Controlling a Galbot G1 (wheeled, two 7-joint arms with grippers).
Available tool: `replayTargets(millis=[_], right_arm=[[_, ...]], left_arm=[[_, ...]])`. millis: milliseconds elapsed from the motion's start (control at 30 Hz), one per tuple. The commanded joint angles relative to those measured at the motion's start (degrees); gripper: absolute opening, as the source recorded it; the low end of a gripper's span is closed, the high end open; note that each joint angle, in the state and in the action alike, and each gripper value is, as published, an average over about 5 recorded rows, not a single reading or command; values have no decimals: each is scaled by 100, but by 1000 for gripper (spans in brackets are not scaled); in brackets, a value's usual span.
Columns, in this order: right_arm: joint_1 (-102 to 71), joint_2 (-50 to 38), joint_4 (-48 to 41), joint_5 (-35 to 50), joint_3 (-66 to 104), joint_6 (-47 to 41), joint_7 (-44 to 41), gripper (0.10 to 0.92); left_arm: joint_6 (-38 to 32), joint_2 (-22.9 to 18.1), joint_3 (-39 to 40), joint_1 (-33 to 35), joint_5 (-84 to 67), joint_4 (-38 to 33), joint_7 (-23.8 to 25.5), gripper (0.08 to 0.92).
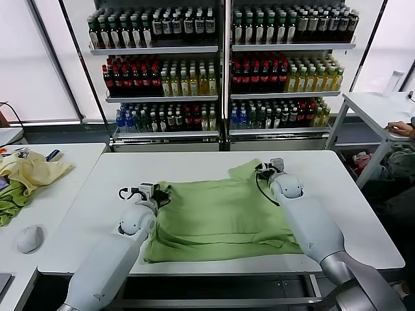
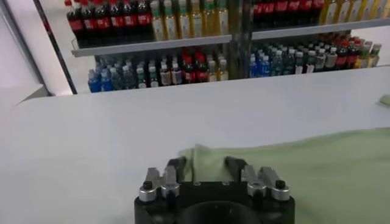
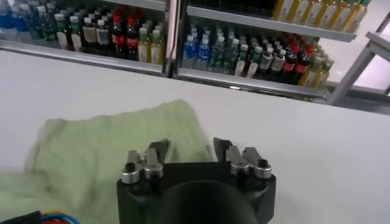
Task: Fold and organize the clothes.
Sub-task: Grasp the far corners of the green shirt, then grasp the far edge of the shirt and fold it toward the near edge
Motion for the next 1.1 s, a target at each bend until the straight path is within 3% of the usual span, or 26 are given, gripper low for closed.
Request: replayTargets(millis=[33, 300, 433, 1100], right_arm=[[8, 28, -85, 6, -30, -34, -114, 381], [-171, -95, 218, 93, 18, 13, -225, 153], [-349, -220, 591, 179, 71, 164, -239, 113], [-1801, -1035, 3237, 585, 1006, 434, -33, 112]], left_arm=[[50, -11, 18, -22, -147, 85, 11, 410], [-41, 67, -28, 96, -278, -87, 30, 177], [-214, 165, -99, 246, -372, -397, 19, 105], [-623, 686, -562, 1366, -789, -2307, 151, 100]])
